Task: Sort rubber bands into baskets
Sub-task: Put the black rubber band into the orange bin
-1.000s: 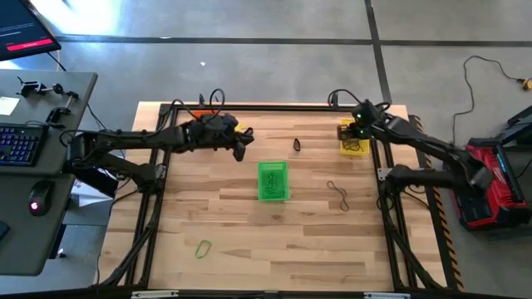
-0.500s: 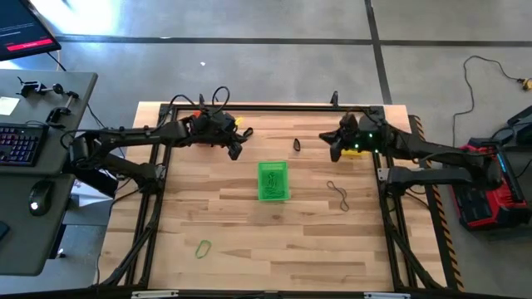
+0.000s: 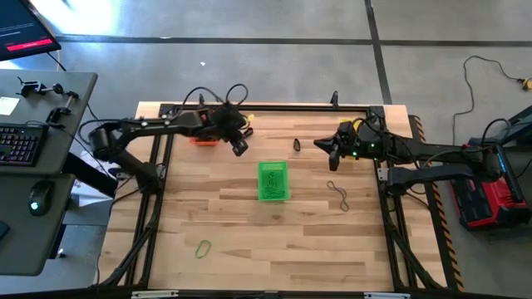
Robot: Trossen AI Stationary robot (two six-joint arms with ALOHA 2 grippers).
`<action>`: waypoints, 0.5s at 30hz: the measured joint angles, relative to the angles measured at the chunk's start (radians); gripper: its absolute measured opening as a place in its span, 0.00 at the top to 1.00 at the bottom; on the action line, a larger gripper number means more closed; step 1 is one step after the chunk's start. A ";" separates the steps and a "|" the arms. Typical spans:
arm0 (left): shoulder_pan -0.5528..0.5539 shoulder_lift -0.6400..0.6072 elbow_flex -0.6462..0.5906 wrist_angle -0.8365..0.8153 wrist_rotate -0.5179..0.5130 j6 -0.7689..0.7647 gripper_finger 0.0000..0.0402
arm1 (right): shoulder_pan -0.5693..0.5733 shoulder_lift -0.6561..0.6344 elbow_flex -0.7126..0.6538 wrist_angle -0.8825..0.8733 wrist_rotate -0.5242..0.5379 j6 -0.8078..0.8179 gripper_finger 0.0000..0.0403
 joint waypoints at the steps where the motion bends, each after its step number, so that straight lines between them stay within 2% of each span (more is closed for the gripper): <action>1: 0.011 0.026 0.019 -0.016 -0.009 0.010 1.00 | 0.000 0.000 0.000 0.000 0.002 0.000 1.00; 7: 0.060 0.175 0.130 -0.072 -0.010 0.075 0.95 | 0.000 0.000 0.000 0.000 0.021 0.000 1.00; 15: 0.078 0.295 0.214 -0.081 -0.008 0.123 0.77 | -0.002 0.000 -0.001 0.000 0.023 0.000 1.00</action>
